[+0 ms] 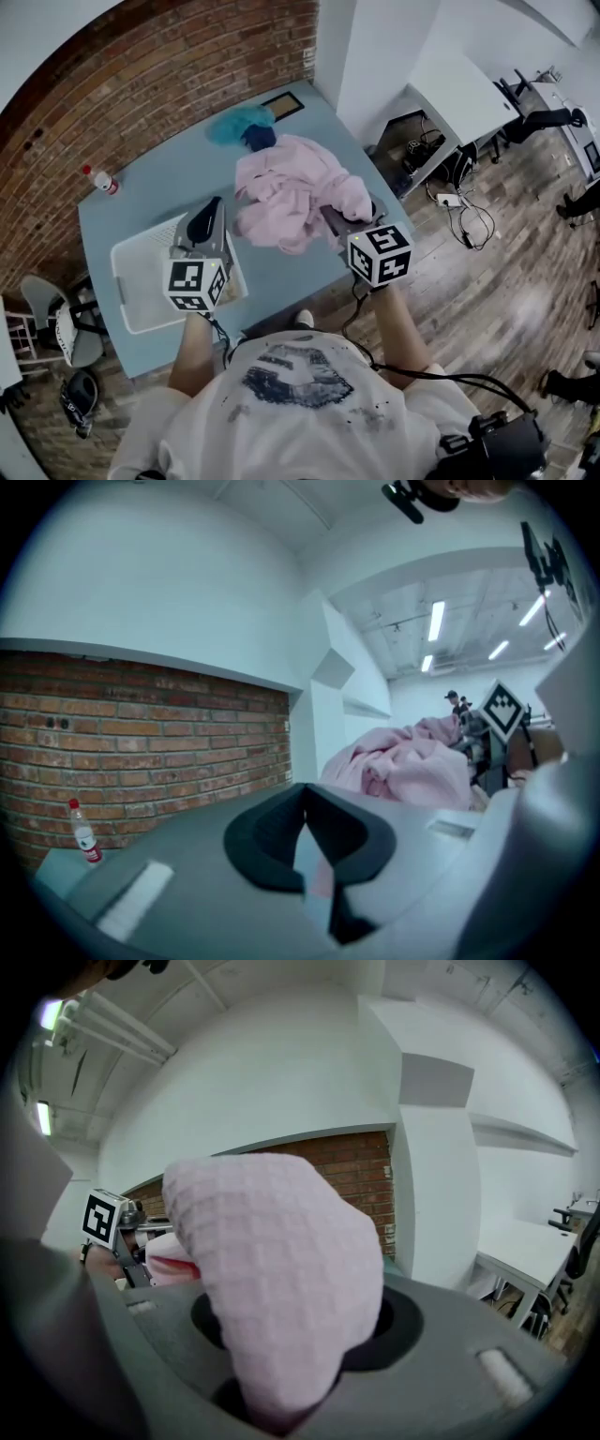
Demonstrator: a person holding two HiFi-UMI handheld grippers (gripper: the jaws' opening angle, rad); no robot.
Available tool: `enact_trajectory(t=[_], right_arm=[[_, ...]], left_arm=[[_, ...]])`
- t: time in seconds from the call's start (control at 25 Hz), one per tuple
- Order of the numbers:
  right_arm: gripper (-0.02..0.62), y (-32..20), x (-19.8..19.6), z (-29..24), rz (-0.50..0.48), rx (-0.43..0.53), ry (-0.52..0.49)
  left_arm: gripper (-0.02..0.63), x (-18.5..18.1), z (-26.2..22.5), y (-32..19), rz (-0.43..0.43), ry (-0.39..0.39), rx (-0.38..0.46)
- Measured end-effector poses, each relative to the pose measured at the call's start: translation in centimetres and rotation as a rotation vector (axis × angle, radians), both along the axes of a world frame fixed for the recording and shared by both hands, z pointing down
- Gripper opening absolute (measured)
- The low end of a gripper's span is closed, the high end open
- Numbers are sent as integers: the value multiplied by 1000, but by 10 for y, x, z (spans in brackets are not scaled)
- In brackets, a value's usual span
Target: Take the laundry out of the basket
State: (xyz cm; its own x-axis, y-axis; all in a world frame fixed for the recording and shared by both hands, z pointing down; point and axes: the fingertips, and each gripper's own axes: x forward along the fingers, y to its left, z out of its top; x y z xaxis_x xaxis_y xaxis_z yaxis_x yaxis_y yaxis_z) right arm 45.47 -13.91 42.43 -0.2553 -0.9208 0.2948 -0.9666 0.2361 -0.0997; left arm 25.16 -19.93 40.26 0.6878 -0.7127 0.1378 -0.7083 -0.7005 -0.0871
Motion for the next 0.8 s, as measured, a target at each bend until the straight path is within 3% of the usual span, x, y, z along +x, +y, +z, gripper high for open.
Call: enact_trajectory(t=[0.56,0.8], right_arm=[[213,-12,62,99,50,-44,42],[213,-14,75,151,54,-75,36]], left_arm=[[-9,86,59,-13,2,-25,-24],[-9,109,86,-10,40,-63,-78]])
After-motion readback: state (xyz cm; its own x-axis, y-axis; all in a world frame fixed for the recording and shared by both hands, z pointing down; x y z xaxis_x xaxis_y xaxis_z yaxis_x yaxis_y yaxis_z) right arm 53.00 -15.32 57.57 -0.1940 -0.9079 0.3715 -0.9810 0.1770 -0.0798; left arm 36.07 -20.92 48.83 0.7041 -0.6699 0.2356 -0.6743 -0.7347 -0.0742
